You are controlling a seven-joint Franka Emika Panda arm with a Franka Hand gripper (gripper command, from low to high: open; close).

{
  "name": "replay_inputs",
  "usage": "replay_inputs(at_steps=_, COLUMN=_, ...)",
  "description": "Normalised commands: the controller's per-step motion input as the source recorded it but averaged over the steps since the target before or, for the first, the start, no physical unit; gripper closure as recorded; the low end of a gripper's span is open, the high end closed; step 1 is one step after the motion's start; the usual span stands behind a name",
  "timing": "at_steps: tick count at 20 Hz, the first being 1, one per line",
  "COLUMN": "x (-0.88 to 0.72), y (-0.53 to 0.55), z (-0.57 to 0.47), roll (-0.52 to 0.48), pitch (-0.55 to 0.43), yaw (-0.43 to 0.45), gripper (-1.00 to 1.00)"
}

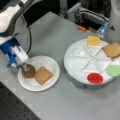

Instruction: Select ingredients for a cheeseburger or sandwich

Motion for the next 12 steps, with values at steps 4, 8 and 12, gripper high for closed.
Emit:
replay_inputs(at_steps=4, x=-0.20, y=0.31, z=0.08, roll=-0.195, pitch=0.048, yaw=-0.096, gripper=1.00)
replay_inputs(at_steps=8, x=-0.25, y=0.35, z=0.12, roll=-0.217, pitch=0.074, yaw=-0.106, gripper=1.00)
replay_inputs(at_steps=12, x=-0.29, y=0.43, z=0.16, roll=-0.270, pitch=0.072, yaw=-0.138, gripper=1.00)
